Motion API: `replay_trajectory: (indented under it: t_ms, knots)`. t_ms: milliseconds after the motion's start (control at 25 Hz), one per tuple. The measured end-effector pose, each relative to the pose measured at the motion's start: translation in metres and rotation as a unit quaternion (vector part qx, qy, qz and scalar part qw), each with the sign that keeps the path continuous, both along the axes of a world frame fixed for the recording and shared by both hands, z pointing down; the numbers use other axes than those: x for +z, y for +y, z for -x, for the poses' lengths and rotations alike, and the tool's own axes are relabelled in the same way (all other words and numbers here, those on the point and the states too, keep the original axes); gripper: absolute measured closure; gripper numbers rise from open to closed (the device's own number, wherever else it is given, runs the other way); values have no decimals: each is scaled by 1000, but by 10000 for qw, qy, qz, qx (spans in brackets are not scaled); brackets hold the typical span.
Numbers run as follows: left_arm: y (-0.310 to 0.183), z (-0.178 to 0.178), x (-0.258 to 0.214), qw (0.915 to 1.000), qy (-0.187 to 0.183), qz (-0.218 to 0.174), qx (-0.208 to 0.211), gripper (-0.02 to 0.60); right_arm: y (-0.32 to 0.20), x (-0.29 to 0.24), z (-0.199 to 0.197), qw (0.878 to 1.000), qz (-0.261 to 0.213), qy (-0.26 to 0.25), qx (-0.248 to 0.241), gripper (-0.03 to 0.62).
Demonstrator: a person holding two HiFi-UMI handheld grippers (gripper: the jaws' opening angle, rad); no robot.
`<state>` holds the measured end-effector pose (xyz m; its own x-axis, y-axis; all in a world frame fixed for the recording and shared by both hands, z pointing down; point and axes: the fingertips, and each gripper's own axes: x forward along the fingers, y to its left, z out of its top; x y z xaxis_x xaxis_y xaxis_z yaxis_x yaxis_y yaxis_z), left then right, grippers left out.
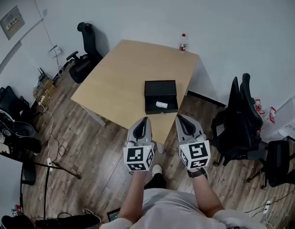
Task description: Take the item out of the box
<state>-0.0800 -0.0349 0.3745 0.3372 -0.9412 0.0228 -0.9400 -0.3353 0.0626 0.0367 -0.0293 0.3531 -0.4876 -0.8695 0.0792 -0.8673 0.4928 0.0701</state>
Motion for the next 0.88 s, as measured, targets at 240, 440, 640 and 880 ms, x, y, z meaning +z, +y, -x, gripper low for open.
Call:
replay_trajectory:
  t_ms: [240,440,640,880]
  knots:
    - [-68,16,7,9999,26,35,152,575,-61,6,20,9999,46,137,88,579]
    - [-114,28,12,9995,-57,41,301,575,-109,14,38,9998,99,97,164,579]
    - [-151,48,19,9994,-78,109,332,574,-144,22,59,9996,176,84,192,579]
    - [-180,53,33,9989,-55,221,409,575,-176,38,65,9988,359,186,262,579]
